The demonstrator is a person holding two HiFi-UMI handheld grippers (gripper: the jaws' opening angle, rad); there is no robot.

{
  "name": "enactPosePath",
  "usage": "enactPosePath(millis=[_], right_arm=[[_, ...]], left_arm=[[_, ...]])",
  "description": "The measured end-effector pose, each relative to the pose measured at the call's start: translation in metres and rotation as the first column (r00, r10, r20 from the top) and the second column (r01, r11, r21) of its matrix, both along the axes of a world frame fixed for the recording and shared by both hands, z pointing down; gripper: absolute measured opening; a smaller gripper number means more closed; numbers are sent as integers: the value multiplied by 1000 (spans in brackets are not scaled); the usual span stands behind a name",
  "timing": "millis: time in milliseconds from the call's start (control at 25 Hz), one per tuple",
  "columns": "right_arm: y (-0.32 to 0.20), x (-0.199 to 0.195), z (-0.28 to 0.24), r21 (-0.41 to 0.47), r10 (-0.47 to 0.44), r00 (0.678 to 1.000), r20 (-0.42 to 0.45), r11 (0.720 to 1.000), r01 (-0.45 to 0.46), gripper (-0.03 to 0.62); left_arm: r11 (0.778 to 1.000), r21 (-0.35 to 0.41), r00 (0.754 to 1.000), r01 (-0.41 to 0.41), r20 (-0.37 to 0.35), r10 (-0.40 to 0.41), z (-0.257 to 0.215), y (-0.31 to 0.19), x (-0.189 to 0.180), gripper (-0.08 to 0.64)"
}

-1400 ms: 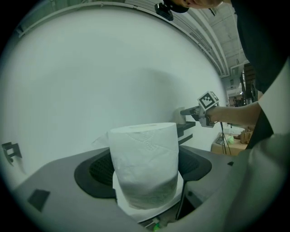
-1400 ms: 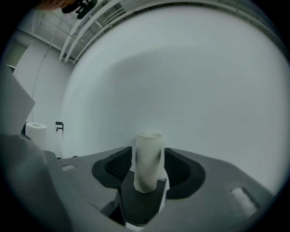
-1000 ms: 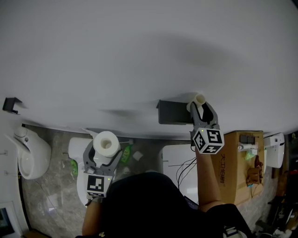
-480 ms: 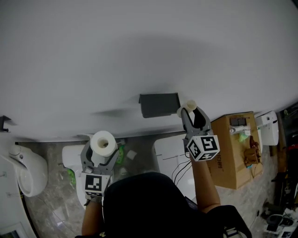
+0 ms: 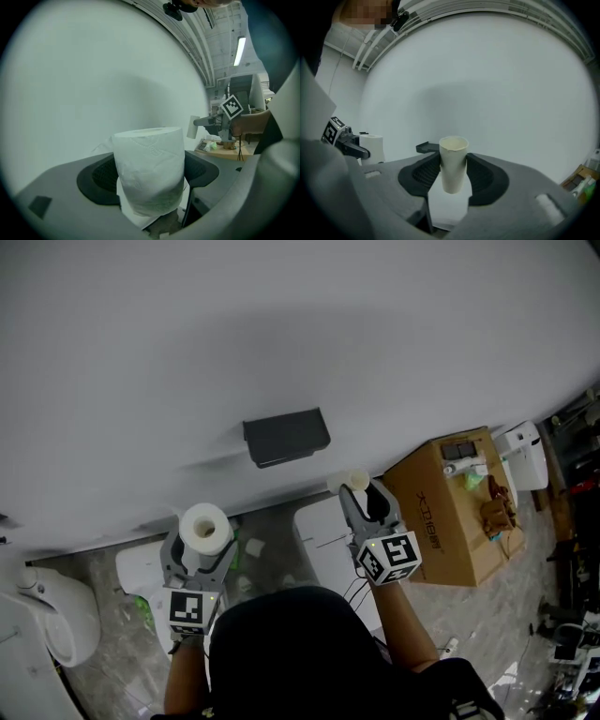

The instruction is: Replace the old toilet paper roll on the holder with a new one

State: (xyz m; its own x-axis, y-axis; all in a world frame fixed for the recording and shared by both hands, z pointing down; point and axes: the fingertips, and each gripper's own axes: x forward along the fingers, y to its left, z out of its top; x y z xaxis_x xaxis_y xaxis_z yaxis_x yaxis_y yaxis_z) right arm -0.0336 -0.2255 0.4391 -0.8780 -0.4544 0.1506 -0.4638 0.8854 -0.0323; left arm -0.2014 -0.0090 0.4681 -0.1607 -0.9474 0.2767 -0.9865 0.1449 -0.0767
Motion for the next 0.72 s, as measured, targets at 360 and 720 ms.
enactPosePath(millis=[360,720], right_arm=[[28,27,30,-55,23,998,-54,998,-26,173],[37,44,41,-101,68,996,-63,992,-74,173]], left_arm=[[999,-6,997,-51,-54,50,4,-10,18,416],[994,-30,993,-104,-66,102,16,-18,24,416]])
